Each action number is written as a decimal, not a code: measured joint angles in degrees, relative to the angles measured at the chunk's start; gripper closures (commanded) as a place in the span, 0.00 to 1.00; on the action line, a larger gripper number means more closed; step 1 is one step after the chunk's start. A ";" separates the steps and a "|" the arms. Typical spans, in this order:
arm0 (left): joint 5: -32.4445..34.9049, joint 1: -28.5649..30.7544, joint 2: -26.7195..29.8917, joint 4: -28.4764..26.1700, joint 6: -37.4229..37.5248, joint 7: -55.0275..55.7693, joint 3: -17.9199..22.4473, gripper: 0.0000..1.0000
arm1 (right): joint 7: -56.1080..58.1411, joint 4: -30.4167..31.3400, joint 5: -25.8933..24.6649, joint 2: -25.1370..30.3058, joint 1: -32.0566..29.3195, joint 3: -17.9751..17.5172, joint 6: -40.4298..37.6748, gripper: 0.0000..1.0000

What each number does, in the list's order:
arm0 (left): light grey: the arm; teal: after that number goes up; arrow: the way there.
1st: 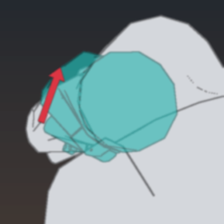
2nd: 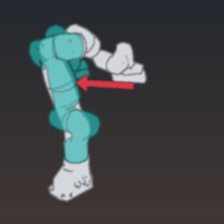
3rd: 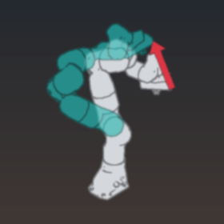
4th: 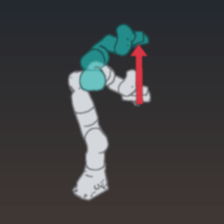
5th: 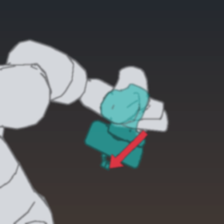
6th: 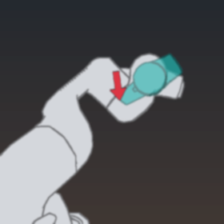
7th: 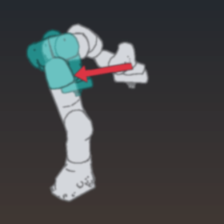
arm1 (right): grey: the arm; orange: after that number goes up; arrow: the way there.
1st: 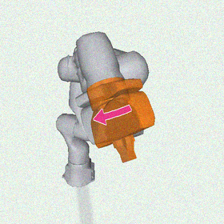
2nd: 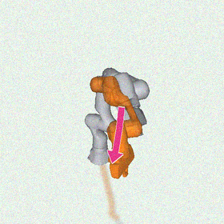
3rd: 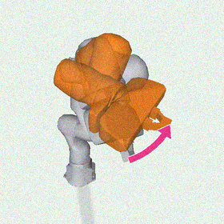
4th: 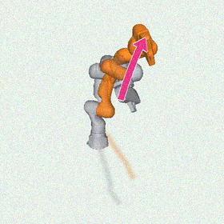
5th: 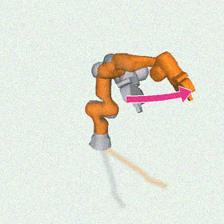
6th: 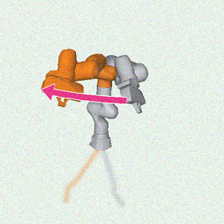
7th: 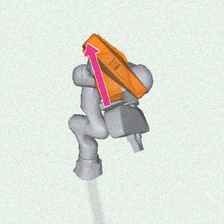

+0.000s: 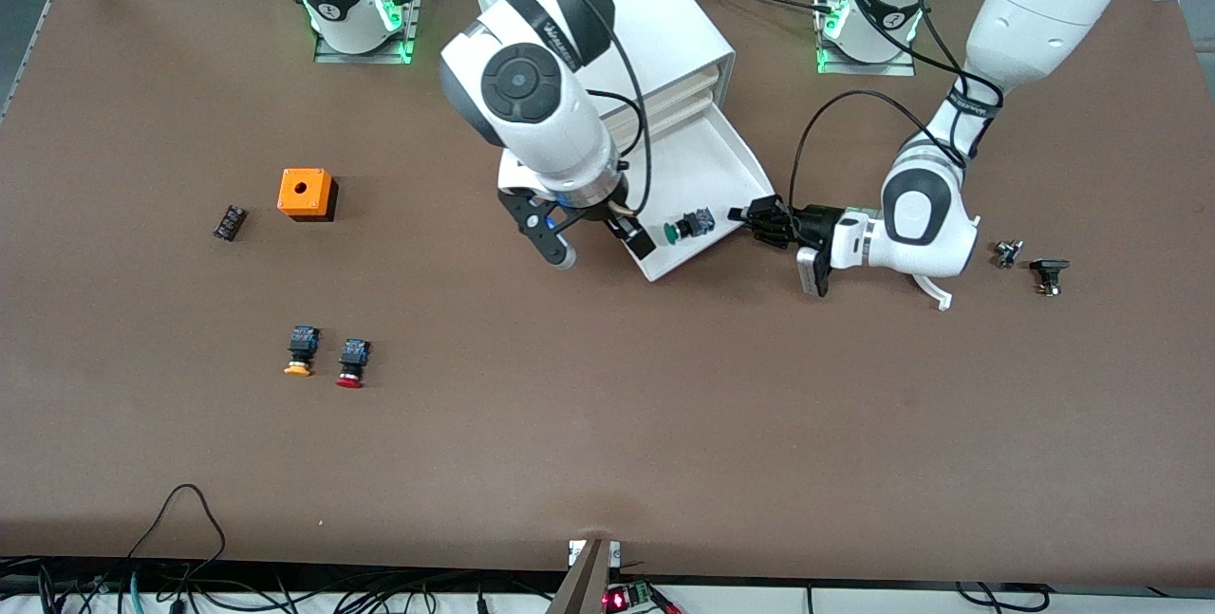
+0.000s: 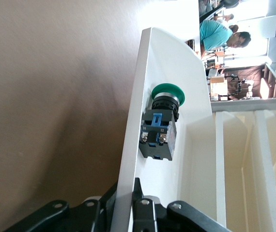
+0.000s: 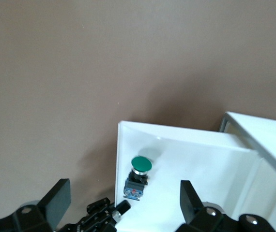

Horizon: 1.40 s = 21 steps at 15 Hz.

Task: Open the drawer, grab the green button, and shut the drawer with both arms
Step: 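Hold the drawer open with the left gripper while the right gripper reaches in, then grasp the green button with the right gripper while the left gripper withdraws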

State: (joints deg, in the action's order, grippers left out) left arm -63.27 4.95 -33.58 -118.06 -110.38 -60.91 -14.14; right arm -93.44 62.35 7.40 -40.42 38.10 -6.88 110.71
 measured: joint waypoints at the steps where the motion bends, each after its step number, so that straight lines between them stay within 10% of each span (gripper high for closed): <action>1: 0.25 0.30 -0.40 0.54 0.26 0.07 -0.01 0.32 | -1.08 0.00 0.00 -0.87 0.88 0.00 1.35 0.01; 2: 0.80 0.37 -0.63 0.89 -0.06 0.07 0.02 0.00 | -2.17 -0.01 0.00 -1.74 1.73 0.00 2.84 0.01; 9: 9.95 2.03 -0.33 5.08 3.19 4.33 0.46 0.00 | -6.64 -0.07 -0.17 -7.30 5.96 0.19 11.34 0.01; 18: 37.94 4.01 3.38 27.15 26.55 38.52 0.14 0.00 | -8.76 -0.12 -0.71 -14.01 11.06 2.58 20.77 0.01; 21: 43.26 3.94 3.38 31.63 29.53 43.95 -0.18 0.00 | -9.51 -0.12 -0.71 -15.09 11.16 2.66 22.36 0.21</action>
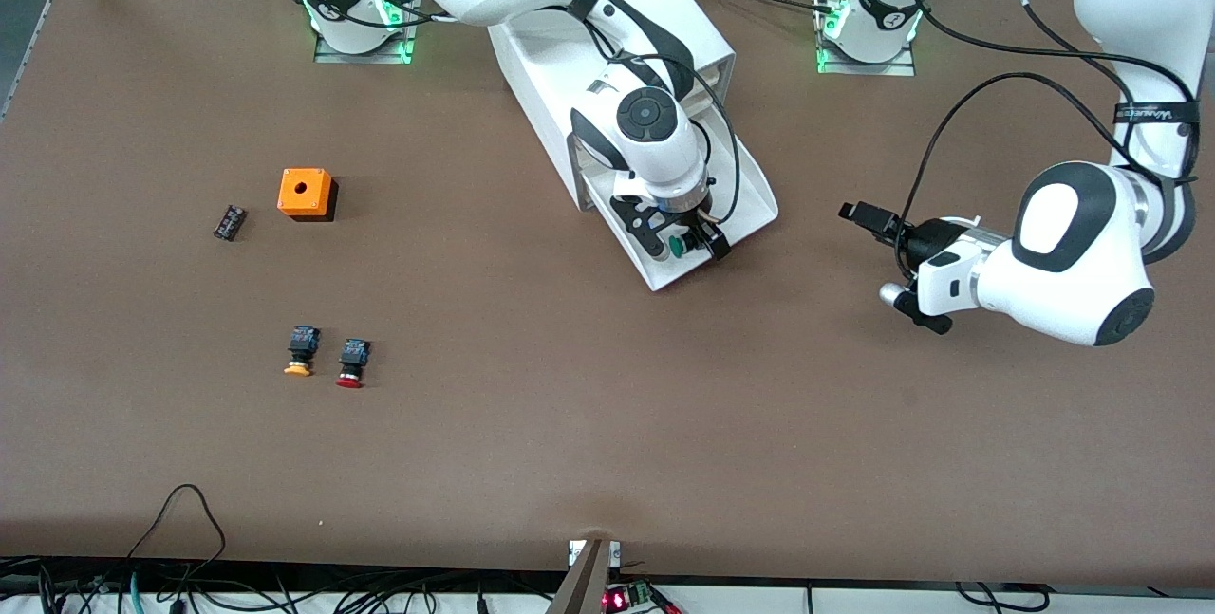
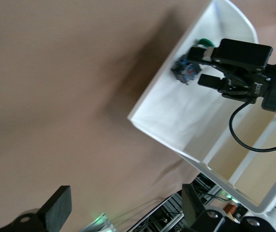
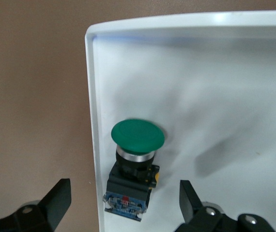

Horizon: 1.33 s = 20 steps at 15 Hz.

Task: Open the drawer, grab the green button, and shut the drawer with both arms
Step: 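Grasp the green button with the right gripper while the left gripper withdraws, then lift the green button out and carry it beside the red button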

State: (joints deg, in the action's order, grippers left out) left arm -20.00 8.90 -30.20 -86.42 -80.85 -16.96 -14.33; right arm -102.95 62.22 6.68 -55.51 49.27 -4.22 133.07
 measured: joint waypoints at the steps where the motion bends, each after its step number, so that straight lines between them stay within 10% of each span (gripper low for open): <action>1: 0.89 -0.09 0.01 1.10 0.72 1.81 -0.12 0.00 | -0.06 0.00 0.00 -0.24 0.01 0.00 0.30 0.36; 5: 7.58 -1.90 1.38 4.37 2.03 10.34 -0.70 0.00 | -0.27 -0.04 0.00 -0.48 0.02 0.02 0.69 1.00; 12: 26.58 -6.23 5.65 9.57 2.08 14.02 -0.81 0.00 | -0.52 -2.70 -0.14 -0.26 -0.12 1.52 -3.04 1.00; 20: 26.96 -6.83 4.49 11.90 -3.31 26.57 -0.63 0.00 | 22.26 -9.55 -0.21 5.66 -7.85 2.71 -18.19 1.00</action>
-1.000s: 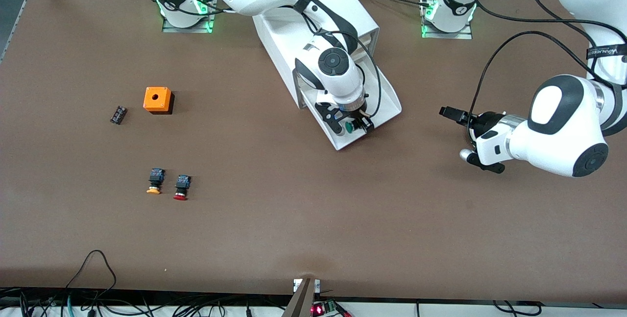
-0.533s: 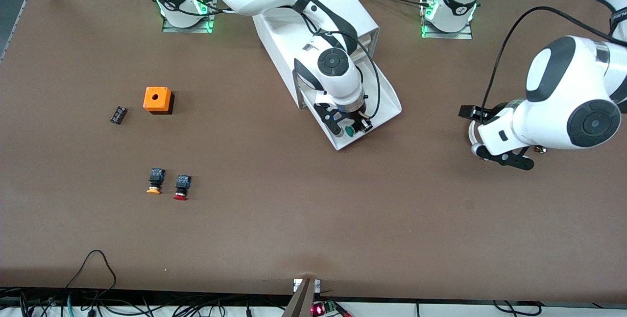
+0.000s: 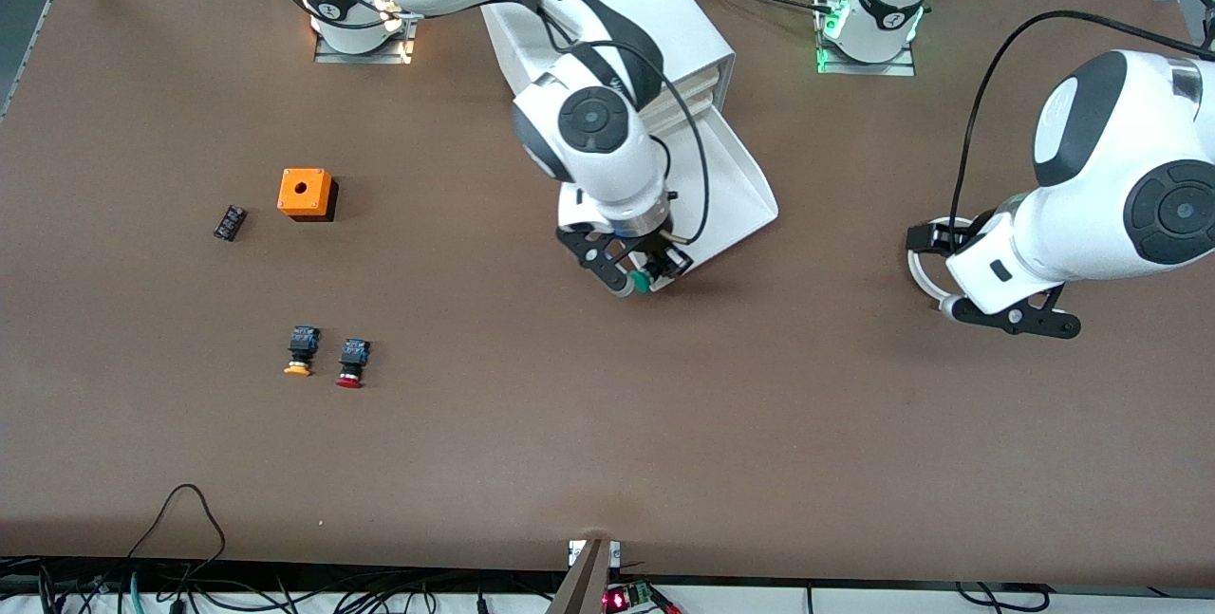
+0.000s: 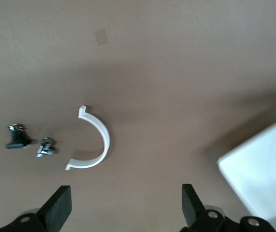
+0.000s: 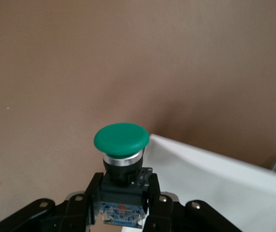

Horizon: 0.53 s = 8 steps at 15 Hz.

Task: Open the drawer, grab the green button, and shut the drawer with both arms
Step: 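Lift the green button out and carry it beside the red button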

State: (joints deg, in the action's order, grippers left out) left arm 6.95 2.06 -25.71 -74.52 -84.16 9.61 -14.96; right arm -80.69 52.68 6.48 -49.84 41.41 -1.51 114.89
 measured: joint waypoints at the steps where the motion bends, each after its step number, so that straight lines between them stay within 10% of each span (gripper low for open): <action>1: -0.96 -0.34 -0.44 -0.59 -1.51 3.90 -0.01 0.00 | 4.86 -0.03 0.33 0.92 -1.66 0.00 -1.56 1.00; 8: -2.18 -6.08 -1.72 -10.80 -16.84 25.57 -0.23 0.00 | 42.78 1.75 3.70 2.98 -15.21 0.13 -14.07 1.00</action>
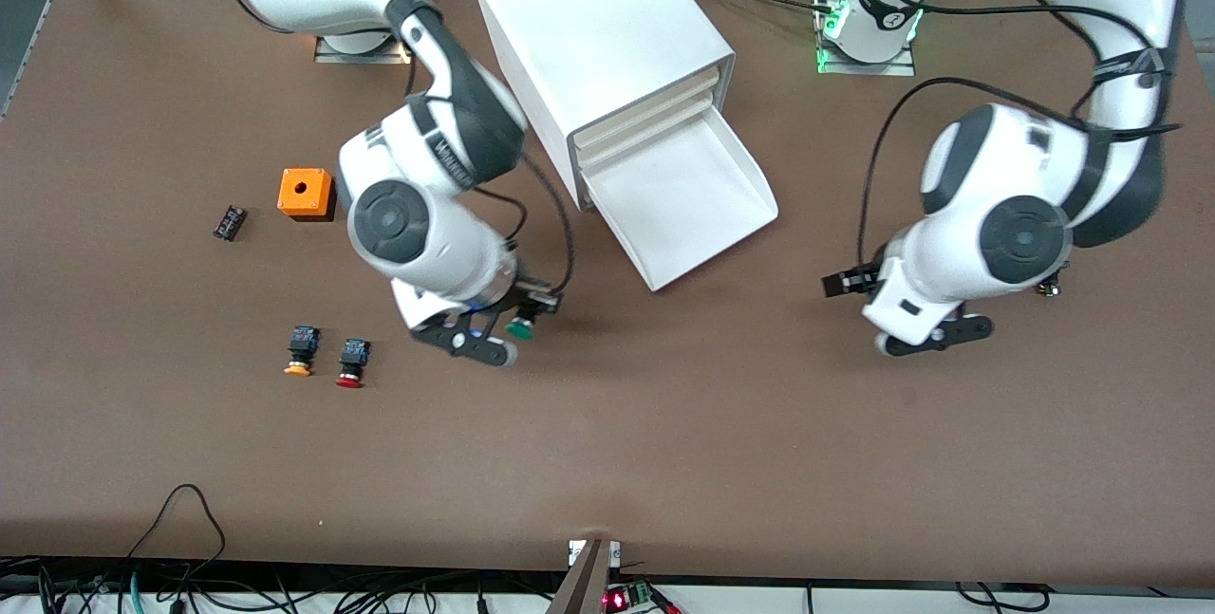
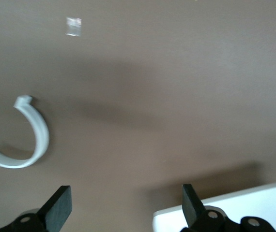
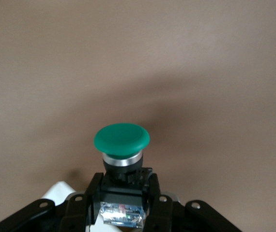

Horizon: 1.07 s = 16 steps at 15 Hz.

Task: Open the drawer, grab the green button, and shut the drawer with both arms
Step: 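Lift the green button out and carry it beside the red button, then push the drawer shut with the left gripper while the right gripper releases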

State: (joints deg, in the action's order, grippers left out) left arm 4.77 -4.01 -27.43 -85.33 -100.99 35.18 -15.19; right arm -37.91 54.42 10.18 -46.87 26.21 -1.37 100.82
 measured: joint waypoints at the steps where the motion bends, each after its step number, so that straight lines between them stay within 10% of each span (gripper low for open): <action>1: 0.00 -0.93 -0.02 -1.92 -3.01 2.43 -0.01 0.00 | 5.44 1.03 -0.01 -0.12 -1.87 0.07 -0.08 1.00; 10: 0.00 -6.42 -0.58 -22.73 -34.40 20.76 -0.09 0.00 | 27.30 15.34 -1.32 -2.73 -11.83 0.14 11.16 1.00; 16: 0.00 -10.27 -1.29 -26.87 -37.82 25.04 -0.16 0.00 | 27.43 17.11 -1.33 -4.75 -13.69 0.15 12.93 1.00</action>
State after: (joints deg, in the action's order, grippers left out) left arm 4.77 -14.28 -28.72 -112.20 -138.81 60.22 -15.35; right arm -10.47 71.53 8.85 -51.62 12.52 -1.22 113.75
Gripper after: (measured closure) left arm 0.000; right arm 0.590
